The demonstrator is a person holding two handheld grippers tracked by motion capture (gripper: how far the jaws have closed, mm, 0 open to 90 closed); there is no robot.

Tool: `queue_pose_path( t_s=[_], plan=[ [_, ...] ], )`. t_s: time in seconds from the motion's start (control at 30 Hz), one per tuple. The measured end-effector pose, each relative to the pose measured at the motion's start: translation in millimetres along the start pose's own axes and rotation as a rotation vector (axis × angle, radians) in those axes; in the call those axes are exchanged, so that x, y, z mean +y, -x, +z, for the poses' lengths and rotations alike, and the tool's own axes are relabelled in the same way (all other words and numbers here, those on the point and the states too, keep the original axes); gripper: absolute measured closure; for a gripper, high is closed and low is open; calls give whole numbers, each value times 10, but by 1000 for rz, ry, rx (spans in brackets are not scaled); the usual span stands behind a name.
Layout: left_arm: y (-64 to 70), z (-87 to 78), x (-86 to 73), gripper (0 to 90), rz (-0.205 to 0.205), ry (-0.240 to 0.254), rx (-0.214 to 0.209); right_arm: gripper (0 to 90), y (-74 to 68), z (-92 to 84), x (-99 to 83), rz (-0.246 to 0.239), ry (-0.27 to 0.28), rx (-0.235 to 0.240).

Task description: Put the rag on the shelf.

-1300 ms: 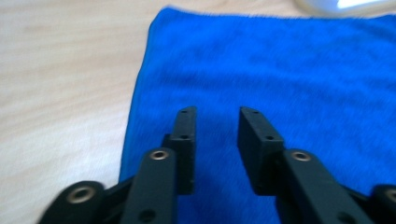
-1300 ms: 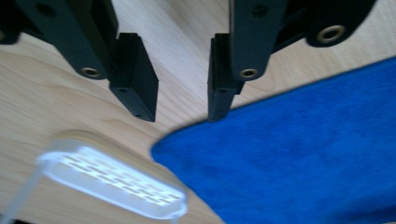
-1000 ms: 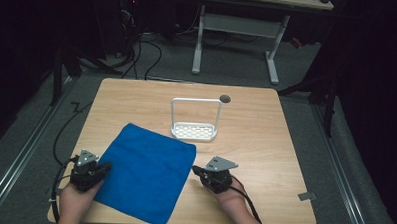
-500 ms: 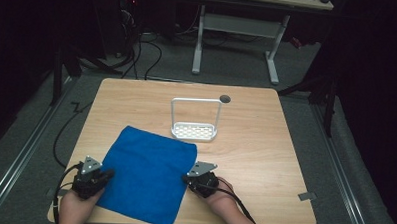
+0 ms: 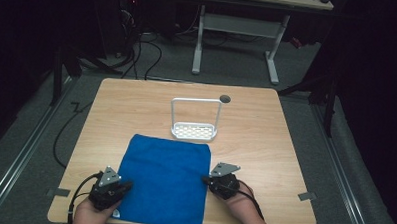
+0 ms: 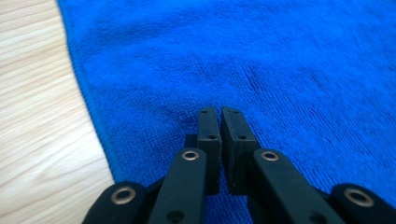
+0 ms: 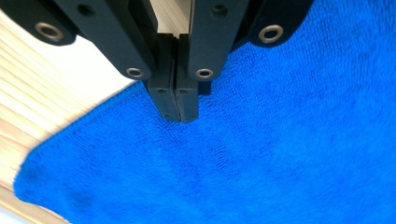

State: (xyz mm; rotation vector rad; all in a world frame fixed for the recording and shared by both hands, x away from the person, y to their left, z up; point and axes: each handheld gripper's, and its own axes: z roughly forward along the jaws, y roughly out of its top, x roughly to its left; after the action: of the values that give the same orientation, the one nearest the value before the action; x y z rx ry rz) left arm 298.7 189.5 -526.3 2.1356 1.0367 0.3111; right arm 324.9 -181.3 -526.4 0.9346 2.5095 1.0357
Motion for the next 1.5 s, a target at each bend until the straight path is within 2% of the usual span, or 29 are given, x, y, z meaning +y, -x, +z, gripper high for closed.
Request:
queue_pose_path(
  t_s=[0.1, 0.13, 0.17, 0.2, 0.27, 0.37, 0.43, 0.5, 0.53, 0.57, 0.63, 0.67, 0.77, 0.8, 0.9, 0.97, 1.1, 1.23, 1.4, 1.5],
  plan=[
    [30, 24, 35, 842, -4, 11, -33, 900, 58, -67, -67, 13, 0, -19],
    [40, 36, 87, 833, 12, 37, -19, 900, 86, -99, -103, 25, 5, -24],
    [40, 36, 87, 831, 12, 37, -19, 900, 86, -99, -103, 25, 5, -24],
    [6, 48, 149, 830, 10, 64, 3, 900, 105, -129, -135, 30, 6, -35],
    [-60, 76, 196, 830, -5, 79, 16, 900, 117, -153, -164, 34, 11, -42],
    [-130, 141, 216, 848, -19, 61, 24, 900, 131, -184, -195, 41, 9, -53],
    [-174, 225, 212, 861, -31, 24, 16, 900, 151, -215, -231, 53, 16, -62],
    [-177, 236, 220, 872, -32, 28, 3, 900, 171, -250, -260, 60, 10, -74],
    [-151, 246, 228, 876, -26, 23, -21, 900, 195, -275, -291, 71, 17, -83],
    [-151, 246, 228, 876, -26, 23, -21, 900, 195, -275, -291, 71, 17, -83],
    [-80, 265, 250, 877, 12, 13, -40, 900, 231, -311, -327, 86, 18, -99],
    [-80, 265, 250, 877, 12, 13, -40, 900, 231, -311, -327, 86, 18, -99],
    [37, 310, 293, 877, 56, 2, -65, 900, 291, -354, -370, 107, 17, -120],
    [37, 310, 293, 876, 56, 2, -65, 900, 304, -363, -379, 113, 17, -126],
    [150, 335, 317, 873, 99, -9, -81, 900, 346, -379, -398, 123, 22, -140],
    [187, 339, 317, 870, 110, -9, -91, 900, 372, -381, -403, 124, 22, -153],
    [217, 348, 315, 863, 116, -5, -102, 900, 428, -386, -410, 130, 23, -170],
    [234, 361, 314, 854, 118, 4, -109, 900, 508, -399, -429, 157, 29, -181],
    [226, 362, 317, 827, 112, 6, -121, 885, 499, -398, -425, 156, 28, -186],
    [213, 351, 323, 781, 109, 18, -104, 837, 494, -402, -426, 166, 31, -176]
  ],
)
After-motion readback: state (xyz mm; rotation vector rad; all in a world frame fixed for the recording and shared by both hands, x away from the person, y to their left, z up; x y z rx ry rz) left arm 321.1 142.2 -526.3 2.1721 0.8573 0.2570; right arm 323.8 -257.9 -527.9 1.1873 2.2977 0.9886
